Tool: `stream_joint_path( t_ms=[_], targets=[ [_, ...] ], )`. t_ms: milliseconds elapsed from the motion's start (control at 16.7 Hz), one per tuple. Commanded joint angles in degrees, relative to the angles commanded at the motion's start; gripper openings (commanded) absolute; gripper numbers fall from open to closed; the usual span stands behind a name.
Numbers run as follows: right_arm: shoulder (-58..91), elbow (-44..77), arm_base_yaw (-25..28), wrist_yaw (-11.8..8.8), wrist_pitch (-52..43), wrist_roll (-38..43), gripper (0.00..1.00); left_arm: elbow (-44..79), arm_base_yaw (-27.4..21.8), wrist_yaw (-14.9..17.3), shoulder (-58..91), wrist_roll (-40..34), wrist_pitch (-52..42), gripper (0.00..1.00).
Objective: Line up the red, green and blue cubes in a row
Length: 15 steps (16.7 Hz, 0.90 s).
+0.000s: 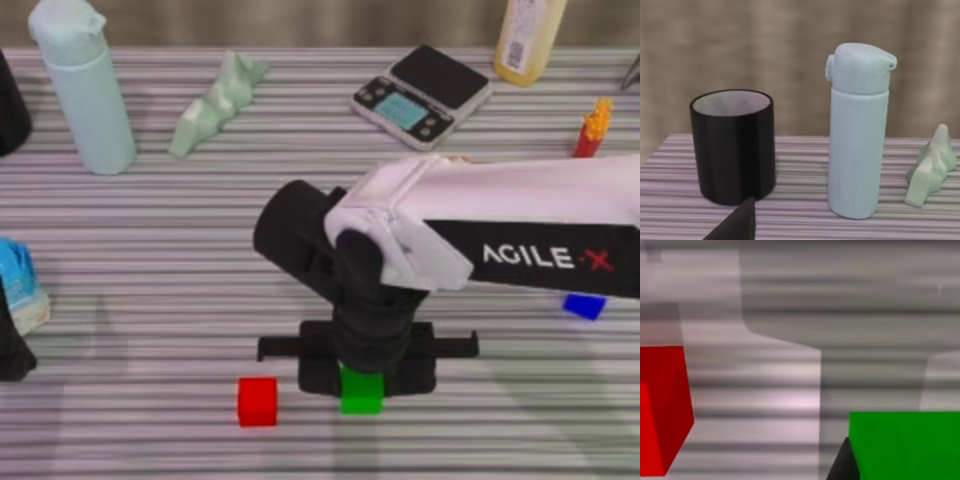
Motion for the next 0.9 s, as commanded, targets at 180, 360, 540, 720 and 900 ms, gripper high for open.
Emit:
stream_joint_path(
  t_ms=[180,360,540,720,900],
  targets=[
    [1.39,-2.07,0.22,0.05,2.88,0.12,0.0,0.0,0.0,0.0,0.0,0.0,0.0,1.0],
    [1.39,-2.07,0.22,0.05,2.88,0.12,0.0,0.0,0.0,0.0,0.0,0.0,0.0,1.0],
    [1.39,-2.07,0.22,0.05,2.88,0.12,0.23,0.0,0.0,0.0,0.0,0.0,0.0,1.0],
    [1.39,-2.07,0.22,0.05,2.88,0.12,0.45,0.0,0.0,0.0,0.0,0.0,0.0,1.0],
    [1.39,-2.07,0.22,0.05,2.88,0.12,0.68,0.0,0.0,0.0,0.0,0.0,0.0,1.0]
  ],
)
